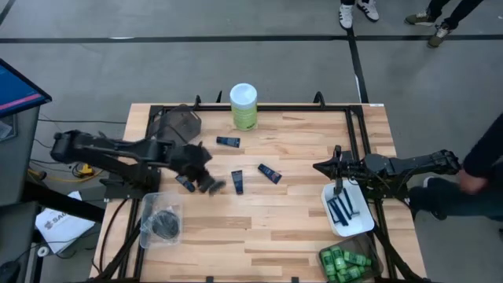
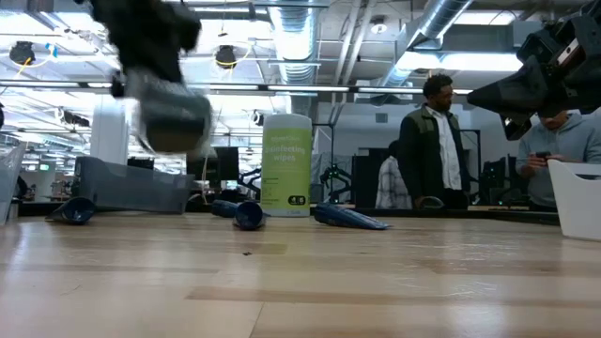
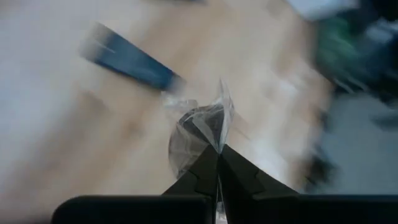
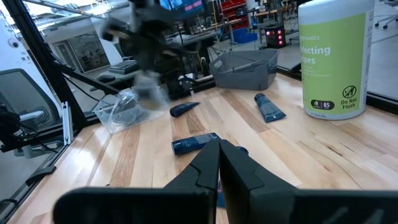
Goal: Pick & Place Travel size toiletries
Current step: Put the black hairbrush into the transparent bin
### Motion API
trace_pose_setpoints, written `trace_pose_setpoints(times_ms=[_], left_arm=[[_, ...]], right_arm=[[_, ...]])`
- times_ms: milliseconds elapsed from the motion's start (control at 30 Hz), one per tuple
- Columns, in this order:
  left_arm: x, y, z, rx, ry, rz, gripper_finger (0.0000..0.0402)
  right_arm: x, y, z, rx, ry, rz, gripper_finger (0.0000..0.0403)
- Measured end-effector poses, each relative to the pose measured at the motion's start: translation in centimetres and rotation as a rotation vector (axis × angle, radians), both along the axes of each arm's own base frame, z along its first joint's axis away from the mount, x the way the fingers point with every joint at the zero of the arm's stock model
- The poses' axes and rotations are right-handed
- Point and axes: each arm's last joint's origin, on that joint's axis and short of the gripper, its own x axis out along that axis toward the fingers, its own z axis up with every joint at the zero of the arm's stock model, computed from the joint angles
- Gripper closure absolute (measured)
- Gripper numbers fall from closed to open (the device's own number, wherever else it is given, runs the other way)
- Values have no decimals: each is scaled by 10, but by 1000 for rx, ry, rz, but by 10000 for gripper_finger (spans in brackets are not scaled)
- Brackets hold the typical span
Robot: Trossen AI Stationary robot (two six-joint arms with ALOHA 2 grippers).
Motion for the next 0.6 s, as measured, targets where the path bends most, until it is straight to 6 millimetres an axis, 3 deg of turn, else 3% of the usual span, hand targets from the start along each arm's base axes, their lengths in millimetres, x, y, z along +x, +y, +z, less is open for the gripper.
trace_pose_setpoints(times_ms=[267, 433, 600], left_arm=[[-44, -43, 36, -276, -126, -280, 400], [-77, -43, 55, -358, -206, -307, 400], [-110, -33, 51, -353, -97, -291, 400]], right_arm=[[0, 0, 0, 0, 0, 0, 398], [0, 0, 0, 0, 0, 0, 398], [0, 0, 0, 0, 0, 0, 398]])
